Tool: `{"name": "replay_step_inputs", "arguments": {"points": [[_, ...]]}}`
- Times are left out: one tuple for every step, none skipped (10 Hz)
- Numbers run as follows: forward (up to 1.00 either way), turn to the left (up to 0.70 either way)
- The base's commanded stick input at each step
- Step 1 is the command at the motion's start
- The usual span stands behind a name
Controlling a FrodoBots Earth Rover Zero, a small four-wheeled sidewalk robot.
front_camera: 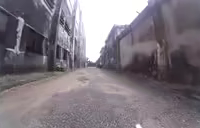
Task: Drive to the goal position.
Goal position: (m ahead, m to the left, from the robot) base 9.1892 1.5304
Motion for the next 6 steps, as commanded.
{"name": "replay_step_inputs", "arguments": {"points": [[0.30, 0.00], [0.30, 0.00], [0.30, 0.00], [0.30, 0.00], [0.30, 0.00], [0.30, 0.00]]}}
